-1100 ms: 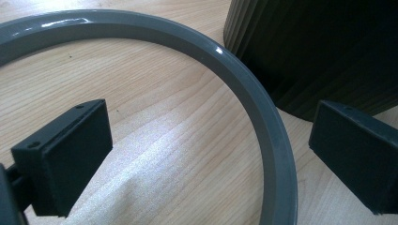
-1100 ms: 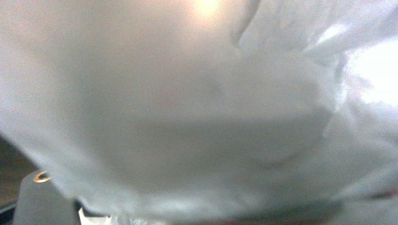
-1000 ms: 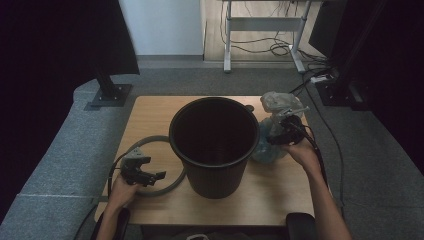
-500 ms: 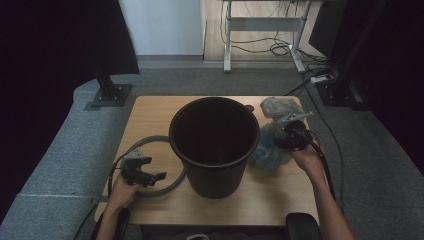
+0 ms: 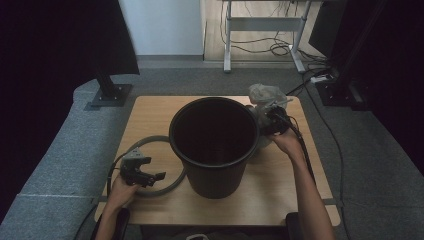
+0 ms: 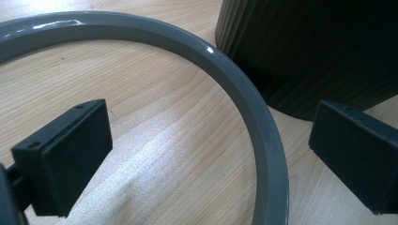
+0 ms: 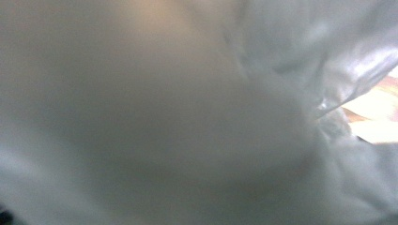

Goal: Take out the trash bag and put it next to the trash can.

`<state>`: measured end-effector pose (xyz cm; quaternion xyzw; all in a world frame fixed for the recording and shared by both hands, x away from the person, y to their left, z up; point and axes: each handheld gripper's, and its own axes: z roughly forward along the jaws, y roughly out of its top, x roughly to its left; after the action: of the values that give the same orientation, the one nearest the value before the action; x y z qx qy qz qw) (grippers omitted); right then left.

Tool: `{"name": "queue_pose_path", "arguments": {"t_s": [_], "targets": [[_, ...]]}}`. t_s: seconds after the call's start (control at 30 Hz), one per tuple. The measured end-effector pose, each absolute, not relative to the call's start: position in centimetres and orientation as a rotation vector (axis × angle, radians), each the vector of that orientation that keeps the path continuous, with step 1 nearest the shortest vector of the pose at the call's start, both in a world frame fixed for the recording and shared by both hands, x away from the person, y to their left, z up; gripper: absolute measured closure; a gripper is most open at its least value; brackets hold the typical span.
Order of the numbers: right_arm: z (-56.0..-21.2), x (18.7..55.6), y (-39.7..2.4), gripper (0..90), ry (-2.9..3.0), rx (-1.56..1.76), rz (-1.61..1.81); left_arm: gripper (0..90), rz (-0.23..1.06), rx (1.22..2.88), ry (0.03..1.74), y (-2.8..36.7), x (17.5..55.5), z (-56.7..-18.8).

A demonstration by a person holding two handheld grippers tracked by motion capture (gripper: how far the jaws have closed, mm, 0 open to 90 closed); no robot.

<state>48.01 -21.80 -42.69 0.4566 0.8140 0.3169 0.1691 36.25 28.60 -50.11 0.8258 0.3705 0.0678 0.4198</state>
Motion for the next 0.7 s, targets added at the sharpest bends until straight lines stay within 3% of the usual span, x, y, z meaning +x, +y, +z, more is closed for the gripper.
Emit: {"name": "queue_pose_path", "arguments": {"t_s": [0.33, 0.6, 0.7], "targets": [[-42.4, 42.4, -24.9, 13.7, 2.318, 1.317, 0.835, 0.0, 0.158, 2.082, 0.919, 28.3, 36.2, -50.3], [-42.1, 41.2, -25.9, 14.1, 2.319, 1.316, 0.713, 0.0, 0.144, 2.096, 0.901, 28.1, 36.2, -50.4], [-42.1, 40.3, -26.1, 21.8, 2.308, 1.331, 0.649, 0.0, 0.140, 2.100, 0.899, 28.0, 36.2, -50.4]]}}
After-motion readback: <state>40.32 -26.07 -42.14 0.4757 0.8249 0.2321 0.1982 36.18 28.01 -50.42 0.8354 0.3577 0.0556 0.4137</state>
